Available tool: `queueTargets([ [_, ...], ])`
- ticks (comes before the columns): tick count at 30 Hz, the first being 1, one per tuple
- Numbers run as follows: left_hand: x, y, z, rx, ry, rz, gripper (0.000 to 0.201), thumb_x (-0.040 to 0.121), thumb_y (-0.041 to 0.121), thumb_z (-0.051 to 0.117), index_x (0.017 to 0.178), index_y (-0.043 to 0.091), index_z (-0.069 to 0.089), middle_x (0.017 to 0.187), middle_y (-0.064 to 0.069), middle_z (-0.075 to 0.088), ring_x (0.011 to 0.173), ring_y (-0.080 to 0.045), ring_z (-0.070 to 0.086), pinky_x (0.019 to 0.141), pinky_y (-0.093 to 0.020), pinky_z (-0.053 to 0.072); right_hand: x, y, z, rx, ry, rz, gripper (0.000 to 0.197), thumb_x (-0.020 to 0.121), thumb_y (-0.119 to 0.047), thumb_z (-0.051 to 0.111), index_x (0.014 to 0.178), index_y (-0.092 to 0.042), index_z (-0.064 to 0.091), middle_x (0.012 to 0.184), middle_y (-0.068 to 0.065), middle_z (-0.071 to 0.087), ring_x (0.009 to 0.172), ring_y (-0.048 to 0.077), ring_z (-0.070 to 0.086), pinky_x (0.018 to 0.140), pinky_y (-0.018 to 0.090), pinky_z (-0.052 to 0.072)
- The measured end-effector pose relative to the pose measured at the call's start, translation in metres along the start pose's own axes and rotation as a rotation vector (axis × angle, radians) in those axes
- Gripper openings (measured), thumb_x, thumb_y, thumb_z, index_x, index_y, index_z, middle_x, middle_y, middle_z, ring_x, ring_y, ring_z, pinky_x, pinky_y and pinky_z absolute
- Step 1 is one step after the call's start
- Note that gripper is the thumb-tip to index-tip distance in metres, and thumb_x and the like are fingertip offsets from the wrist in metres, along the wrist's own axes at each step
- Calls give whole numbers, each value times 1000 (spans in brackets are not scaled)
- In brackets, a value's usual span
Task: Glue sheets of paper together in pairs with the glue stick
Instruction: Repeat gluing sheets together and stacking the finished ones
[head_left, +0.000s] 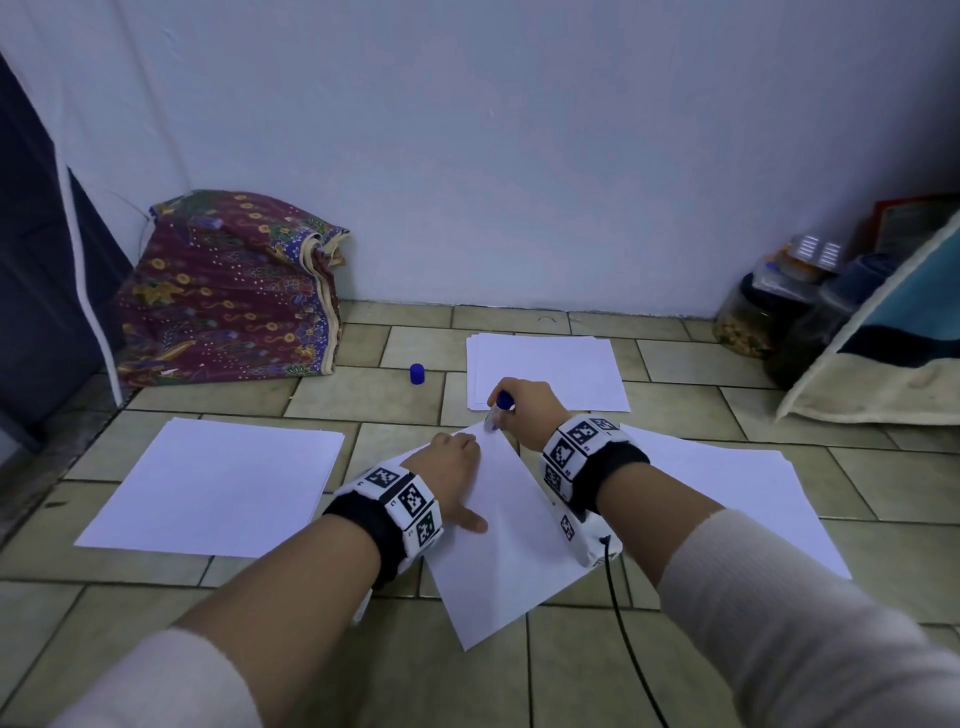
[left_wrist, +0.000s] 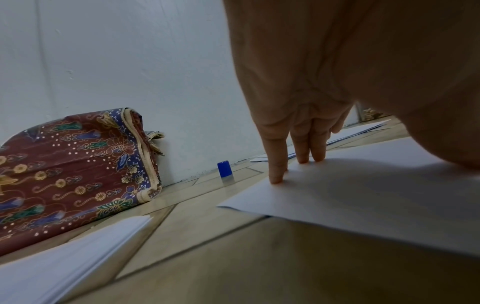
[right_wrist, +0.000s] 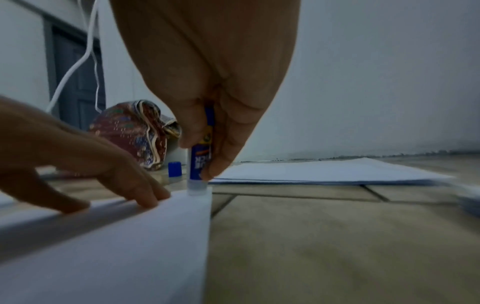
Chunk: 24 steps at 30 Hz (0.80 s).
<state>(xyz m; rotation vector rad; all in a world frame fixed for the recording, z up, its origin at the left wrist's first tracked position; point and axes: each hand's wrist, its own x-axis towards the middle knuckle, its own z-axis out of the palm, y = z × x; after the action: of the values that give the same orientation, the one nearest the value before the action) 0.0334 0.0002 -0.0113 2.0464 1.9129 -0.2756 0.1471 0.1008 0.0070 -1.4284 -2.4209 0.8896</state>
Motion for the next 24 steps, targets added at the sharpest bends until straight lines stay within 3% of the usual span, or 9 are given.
queueTargets([
  [2,0,1,-1,10,0,1,89,76,54,71,140,5,32,146,-10,35,131,-25,34,107,-36,34,1,-1,-4,-92,-55,-4,23,88,-3,57,110,-3,60,107,12,66,89,20,56,76,25,46],
  [5,0,1,0,21,-1,1,89,77,55,70,141,5,31,147,-10,34,132,-26,33,107,-36,32,-4,1,-7,-203,-109,-56,22,90,-8,57,111,-7,60,112,13,62,94,22,56,69,21,44],
  [7,0,1,0,25,-2,2,90,77,56,70,141,5,30,147,-10,34,131,-26,33,107,-36,32,-10,4,-8,-236,-132,-88,20,90,-8,56,110,-8,60,111,13,62,91,23,56,64,20,42],
  [11,0,1,0,28,-7,4,91,77,55,69,142,5,29,147,-10,32,133,-26,31,108,-36,31,-30,8,-13,-295,-191,-153,21,90,-7,54,110,-9,61,109,11,63,96,25,59,73,25,44],
  [17,0,-1,1,16,-16,10,93,77,56,69,142,5,27,149,-10,28,134,-26,27,109,-35,28,-67,18,-20,-316,-250,-194,20,91,-8,56,111,-10,60,90,3,59,82,17,50,57,15,34],
  [19,0,-1,1,13,-15,13,94,77,56,69,143,4,26,151,-10,26,136,-26,25,110,-34,26,-80,24,-22,-336,-273,-204,21,92,-11,56,113,-10,58,95,6,60,81,17,47,61,22,34],
  [21,0,-1,1,9,-18,14,96,77,55,69,144,4,23,151,-9,24,138,-26,23,111,-33,25,-93,31,-24,-340,-284,-214,21,92,-12,56,114,-11,58,97,8,61,80,16,47,66,23,35],
  [24,0,-2,0,-19,-31,6,100,77,55,71,147,6,20,153,-7,21,140,-24,20,113,-34,25,-110,39,-27,-321,-292,-220,20,93,-13,55,113,-12,59,95,5,60,78,15,47,64,22,37],
])
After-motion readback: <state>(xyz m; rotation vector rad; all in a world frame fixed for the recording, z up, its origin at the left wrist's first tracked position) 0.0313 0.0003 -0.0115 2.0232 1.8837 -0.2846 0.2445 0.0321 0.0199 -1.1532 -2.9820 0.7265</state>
